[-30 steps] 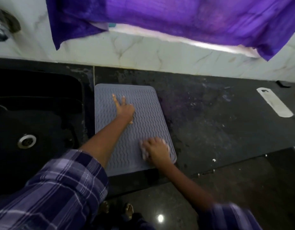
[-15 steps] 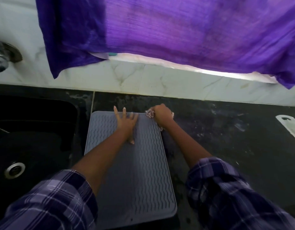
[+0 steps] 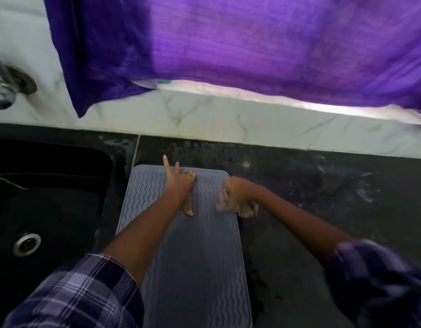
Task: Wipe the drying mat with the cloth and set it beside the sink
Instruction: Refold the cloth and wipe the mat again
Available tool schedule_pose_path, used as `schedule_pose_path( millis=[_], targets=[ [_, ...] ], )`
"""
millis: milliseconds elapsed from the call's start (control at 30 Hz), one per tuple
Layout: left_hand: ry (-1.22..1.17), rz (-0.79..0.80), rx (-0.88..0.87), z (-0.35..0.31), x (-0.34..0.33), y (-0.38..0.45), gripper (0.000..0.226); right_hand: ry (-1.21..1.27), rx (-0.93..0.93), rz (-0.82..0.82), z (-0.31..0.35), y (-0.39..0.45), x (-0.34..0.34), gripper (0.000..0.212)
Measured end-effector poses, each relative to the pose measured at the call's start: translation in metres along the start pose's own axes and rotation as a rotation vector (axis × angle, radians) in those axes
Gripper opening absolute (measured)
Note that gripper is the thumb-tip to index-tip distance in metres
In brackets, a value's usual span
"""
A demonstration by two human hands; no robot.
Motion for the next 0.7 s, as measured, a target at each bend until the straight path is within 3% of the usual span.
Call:
schedule_pose_path(
  millis=[100, 233, 300, 367, 433, 500, 567, 633, 700],
  targets=[
    [0.038, 0.069, 0.039, -0.004, 0.000, 0.004, 0.127, 0.032, -0.094, -0.207, 0.005, 0.048, 0.028, 0.016],
    [0.017, 0.014, 0.061, -0.006, -0.001, 0.007, 0.102, -0.078, -0.098, -0.340, 0.035, 0.048, -0.028, 0.027],
    [-0.019, -0.009, 0.044, -0.003, -0.004, 0.009, 0.096, -0.120, -0.026, -0.290, 0.032, 0.018, -0.061, 0.023],
    [-0.020, 0.008, 0.041, -0.003, -0.003, 0.007, 0.105, -0.156, 0.124, -0.134, 0.028, -0.019, -0.077, 0.018],
    [0.023, 0.045, 0.051, -0.006, 0.001, 0.002, 0.119, -0.102, 0.256, 0.054, 0.017, -0.031, -0.061, 0.017],
    [0.052, 0.047, 0.065, -0.011, 0.002, 0.002, 0.128, -0.083, 0.193, 0.140, 0.005, -0.015, -0.024, 0.019],
    [0.088, 0.052, 0.068, -0.012, 0.004, 0.001, 0.130, -0.074, 0.074, -0.063, -0.009, 0.020, 0.007, 0.026],
    [0.111, 0.054, 0.057, -0.014, 0.006, 0.001, 0.128, -0.097, -0.095, -0.213, -0.020, 0.054, 0.014, 0.014],
    [0.077, 0.049, 0.071, -0.015, 0.007, 0.001, 0.122, -0.166, -0.145, -0.305, -0.018, 0.062, -0.007, 0.029]
  ],
)
Point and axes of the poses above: each hand's wrist, its own y-axis towards the middle knuckle, its own x-axis out of the back of the hand, z = x × y, the point moved 1 cm from there along y, towards the middle knuckle, and after that the axes turned 5 degrees about -y, right-handed, at the moved point
